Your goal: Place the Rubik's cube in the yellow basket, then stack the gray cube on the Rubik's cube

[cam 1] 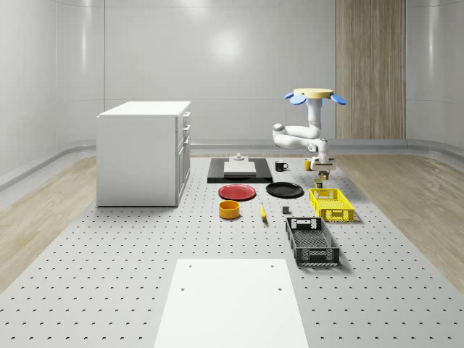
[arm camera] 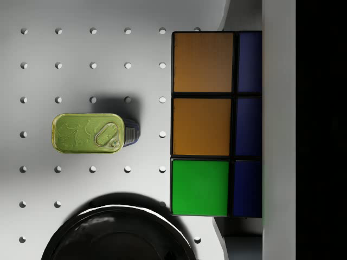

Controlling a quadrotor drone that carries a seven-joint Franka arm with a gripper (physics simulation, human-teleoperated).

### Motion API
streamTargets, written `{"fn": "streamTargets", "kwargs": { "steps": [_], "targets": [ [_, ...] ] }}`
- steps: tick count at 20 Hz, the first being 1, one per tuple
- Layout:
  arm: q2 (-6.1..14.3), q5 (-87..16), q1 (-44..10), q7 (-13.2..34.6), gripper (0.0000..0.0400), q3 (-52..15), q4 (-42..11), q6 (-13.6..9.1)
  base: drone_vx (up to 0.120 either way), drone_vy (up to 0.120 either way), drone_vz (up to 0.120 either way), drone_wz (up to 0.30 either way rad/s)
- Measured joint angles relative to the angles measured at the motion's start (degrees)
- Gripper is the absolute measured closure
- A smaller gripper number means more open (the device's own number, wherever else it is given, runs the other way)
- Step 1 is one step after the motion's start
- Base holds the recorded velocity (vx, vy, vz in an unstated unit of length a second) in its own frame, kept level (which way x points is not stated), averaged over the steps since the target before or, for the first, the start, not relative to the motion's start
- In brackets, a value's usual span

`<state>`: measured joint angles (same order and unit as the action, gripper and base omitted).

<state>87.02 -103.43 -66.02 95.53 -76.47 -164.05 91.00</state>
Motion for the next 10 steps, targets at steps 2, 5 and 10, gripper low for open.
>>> {"fn": "streamTargets", "kwargs": {
  "steps": [2, 5, 10],
  "targets": [
    [0.1, 0.1, 0.0, 0.0, 0.0079, 0.0, 0.0, 0.1, 0.120, 0.000, 0.000, 0.000],
    [0.3, 0.1, -0.1, 0.1, 0.0079, 0.0, 0.0, 0.3, 0.120, 0.000, 0.000, 0.000],
    [0.6, 0.3, -0.2, 0.1, 0.0079, -0.1, 0.0, 0.6, 0.120, 0.000, 0.000, 0.000]
  ]
}}
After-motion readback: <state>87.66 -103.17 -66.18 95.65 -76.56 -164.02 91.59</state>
